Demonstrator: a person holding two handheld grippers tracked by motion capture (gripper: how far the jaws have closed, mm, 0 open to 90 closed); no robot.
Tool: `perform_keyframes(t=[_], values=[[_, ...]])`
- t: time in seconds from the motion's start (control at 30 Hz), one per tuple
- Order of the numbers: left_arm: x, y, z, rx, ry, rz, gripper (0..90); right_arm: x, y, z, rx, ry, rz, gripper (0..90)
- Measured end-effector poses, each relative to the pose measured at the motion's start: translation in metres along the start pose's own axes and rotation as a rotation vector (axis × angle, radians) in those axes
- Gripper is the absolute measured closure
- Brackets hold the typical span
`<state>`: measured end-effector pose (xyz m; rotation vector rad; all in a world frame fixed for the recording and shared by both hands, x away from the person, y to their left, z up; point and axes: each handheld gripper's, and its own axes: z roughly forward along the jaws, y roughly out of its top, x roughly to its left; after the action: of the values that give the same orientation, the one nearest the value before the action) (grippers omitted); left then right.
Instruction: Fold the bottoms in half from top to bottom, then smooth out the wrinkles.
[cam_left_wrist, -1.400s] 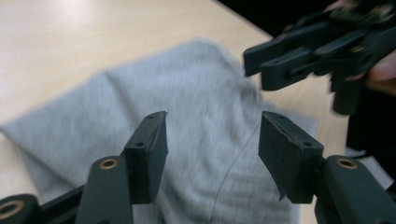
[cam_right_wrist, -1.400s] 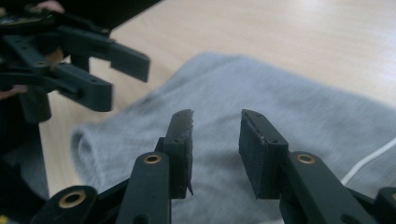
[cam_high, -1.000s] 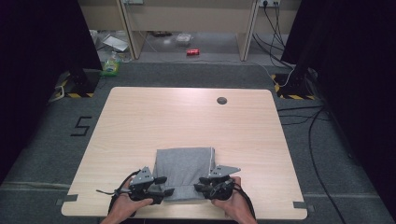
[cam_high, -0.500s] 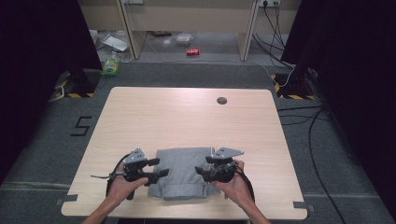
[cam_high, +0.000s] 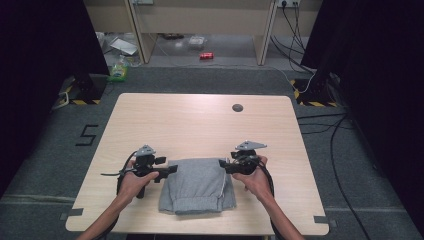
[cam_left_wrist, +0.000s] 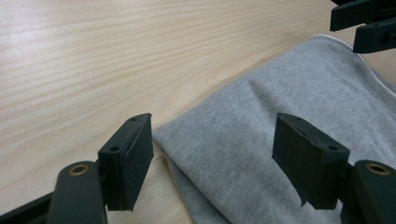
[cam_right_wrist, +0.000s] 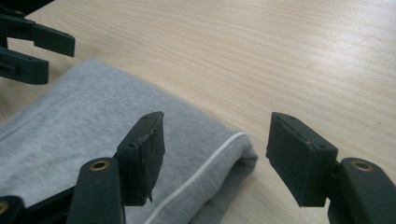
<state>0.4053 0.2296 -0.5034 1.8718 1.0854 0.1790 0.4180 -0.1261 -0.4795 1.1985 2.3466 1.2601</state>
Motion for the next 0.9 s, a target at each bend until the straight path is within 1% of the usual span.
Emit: perform_keyframes(t=[0.07, 0.17, 0.27, 0.37, 0.47, 0.5, 0.63, 0.9], values=[[0.004, 0.000, 0.003, 0.004, 0.016, -0.005, 27.5, -0.003, -0.001, 0.003, 0.001, -0.005, 0.009, 37.1], [0.010, 0.000, 0.005, 0.010, 0.015, -0.022, 27.4, -0.007, -0.003, 0.007, 0.004, -0.009, 0.015, 37.1], [0.014, 0.000, 0.006, 0.017, 0.012, -0.030, 27.3, -0.009, -0.005, 0.009, 0.003, -0.004, 0.025, 36.9], [0.017, 0.001, 0.008, 0.027, 0.015, -0.027, 26.8, -0.010, -0.005, 0.011, 0.001, -0.003, 0.023, 36.6], [0.020, 0.000, 0.012, 0.038, 0.014, -0.033, 26.2, -0.010, -0.005, 0.014, 0.003, -0.001, 0.027, 36.3], [0.020, 0.000, 0.012, 0.041, 0.014, -0.036, 26.0, -0.010, -0.005, 0.014, 0.006, 0.001, 0.033, 36.2], [0.019, -0.001, 0.015, 0.044, 0.012, -0.031, 25.6, -0.009, -0.005, 0.015, 0.006, 0.002, 0.028, 35.8], [0.020, -0.001, 0.014, 0.044, 0.015, -0.020, 25.0, -0.010, -0.005, 0.016, 0.003, 0.001, 0.035, 35.5]])
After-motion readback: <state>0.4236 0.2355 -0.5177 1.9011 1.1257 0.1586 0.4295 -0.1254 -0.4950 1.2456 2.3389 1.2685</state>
